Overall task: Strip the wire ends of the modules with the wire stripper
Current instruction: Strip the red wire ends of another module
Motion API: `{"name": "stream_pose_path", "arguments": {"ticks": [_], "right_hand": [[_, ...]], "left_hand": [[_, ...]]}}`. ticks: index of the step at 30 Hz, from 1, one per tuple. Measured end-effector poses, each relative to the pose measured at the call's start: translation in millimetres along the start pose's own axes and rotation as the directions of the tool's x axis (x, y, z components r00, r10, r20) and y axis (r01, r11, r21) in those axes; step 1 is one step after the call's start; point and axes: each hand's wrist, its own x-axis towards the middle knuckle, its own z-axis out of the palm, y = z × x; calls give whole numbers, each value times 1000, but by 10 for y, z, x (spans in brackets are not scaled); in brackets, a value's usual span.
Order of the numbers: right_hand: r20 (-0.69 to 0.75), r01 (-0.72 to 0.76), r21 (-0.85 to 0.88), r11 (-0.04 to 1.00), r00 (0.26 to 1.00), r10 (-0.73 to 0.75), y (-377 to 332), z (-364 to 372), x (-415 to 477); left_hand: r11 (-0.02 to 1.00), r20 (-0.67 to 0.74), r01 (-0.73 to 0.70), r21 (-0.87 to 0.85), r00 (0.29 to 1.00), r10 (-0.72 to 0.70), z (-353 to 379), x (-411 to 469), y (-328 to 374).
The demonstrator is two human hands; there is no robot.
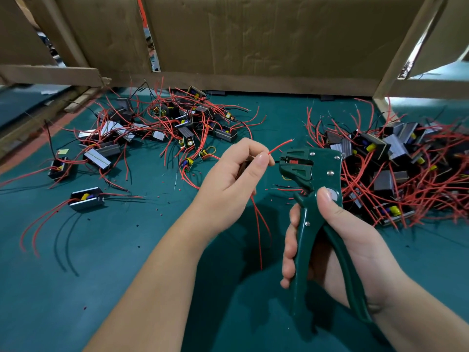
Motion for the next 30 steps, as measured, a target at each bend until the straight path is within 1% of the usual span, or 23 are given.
{"name": "stream_pose_path", "arguments": {"ticks": [2, 4, 8, 11, 13, 16, 18, 22, 25, 27, 30], "right_hand": [[18, -5, 6, 1000, 1000, 5, -3, -9, -10], [46, -9, 9, 1000, 999, 8, 11, 0, -19], [-30, -1, 19, 1000, 1000, 2, 34, 16, 5], [4, -34, 99, 995, 999, 33, -26, -6, 38], [18, -15, 166, 986, 1000, 12, -68, -54, 45], [25, 29, 189, 982, 999, -35, -96, -89, 42], [87, 30, 196, 980, 995, -48, -109, -107, 31], [263, -58, 159, 985, 965, 15, -116, -137, -1], [349, -117, 144, 983, 935, 60, -99, -134, -15], [379, -137, 156, 978, 923, 69, -92, -120, -15], [371, -131, 150, 980, 926, 66, -79, -97, -19]], "left_hand": [[999, 11, 32, -11, 999, -32, -6, -2, 16], [995, -6, 57, -78, 998, -58, -21, 2, 29], [968, -25, 91, -234, 995, -99, -30, 18, 39], [955, -9, 125, -268, 991, -133, -21, 15, 27], [955, -27, 113, -275, 992, -126, -45, 21, 17], [971, -56, 82, -223, 994, -97, -87, 43, 6], [990, -61, 49, -136, 996, -58, -100, 56, -18], [1000, -36, 3, -18, 999, -3, -126, 47, -72], [998, -50, -15, 54, 999, 18, -128, 49, -80], [992, -82, -31, 126, 996, 42, -129, 51, -77], [986, -106, -46, 162, 992, 63, -132, 51, -69]]}}
